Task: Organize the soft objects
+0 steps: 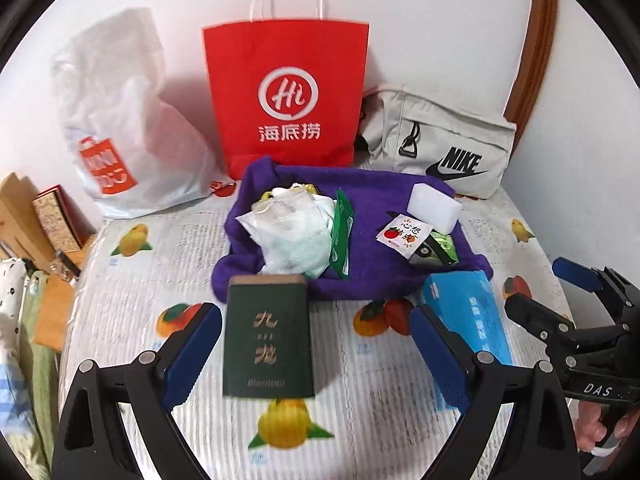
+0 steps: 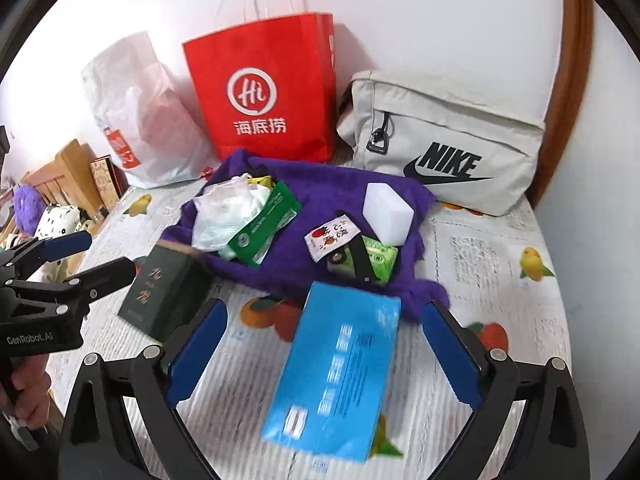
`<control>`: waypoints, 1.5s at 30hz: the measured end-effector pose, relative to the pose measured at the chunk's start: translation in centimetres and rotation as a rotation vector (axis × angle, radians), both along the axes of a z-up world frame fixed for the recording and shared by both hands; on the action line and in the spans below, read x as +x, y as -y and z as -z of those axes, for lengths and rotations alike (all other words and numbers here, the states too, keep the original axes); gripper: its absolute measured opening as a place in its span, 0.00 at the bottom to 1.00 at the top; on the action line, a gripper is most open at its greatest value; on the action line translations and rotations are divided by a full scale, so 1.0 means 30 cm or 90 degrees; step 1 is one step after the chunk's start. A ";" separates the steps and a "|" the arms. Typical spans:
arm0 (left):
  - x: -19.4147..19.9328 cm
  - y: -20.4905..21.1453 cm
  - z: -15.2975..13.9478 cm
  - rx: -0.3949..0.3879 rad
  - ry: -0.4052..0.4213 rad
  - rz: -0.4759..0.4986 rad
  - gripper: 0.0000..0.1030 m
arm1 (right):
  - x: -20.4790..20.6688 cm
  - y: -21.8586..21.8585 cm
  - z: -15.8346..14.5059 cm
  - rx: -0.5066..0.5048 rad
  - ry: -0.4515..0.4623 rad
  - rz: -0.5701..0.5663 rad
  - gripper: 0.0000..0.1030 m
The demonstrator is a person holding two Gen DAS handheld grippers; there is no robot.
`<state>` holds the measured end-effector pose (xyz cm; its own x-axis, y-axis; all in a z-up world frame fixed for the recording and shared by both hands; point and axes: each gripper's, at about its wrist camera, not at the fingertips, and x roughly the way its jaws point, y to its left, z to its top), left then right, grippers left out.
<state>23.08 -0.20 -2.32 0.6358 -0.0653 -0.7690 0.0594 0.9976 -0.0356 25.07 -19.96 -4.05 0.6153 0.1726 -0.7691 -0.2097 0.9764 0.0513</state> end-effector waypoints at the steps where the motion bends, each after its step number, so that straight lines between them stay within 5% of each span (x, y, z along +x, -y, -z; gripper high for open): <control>1: -0.035 -0.001 -0.012 0.001 0.005 0.000 0.93 | -0.023 -0.002 -0.008 0.001 0.002 0.001 0.94; 25: -0.627 0.000 -0.096 -0.009 0.087 -0.040 0.93 | -0.596 0.067 -0.090 -0.004 0.059 0.051 0.94; 45: -0.772 0.016 -0.132 0.002 0.127 -0.047 0.93 | -0.764 0.064 -0.112 -0.002 0.085 0.043 0.94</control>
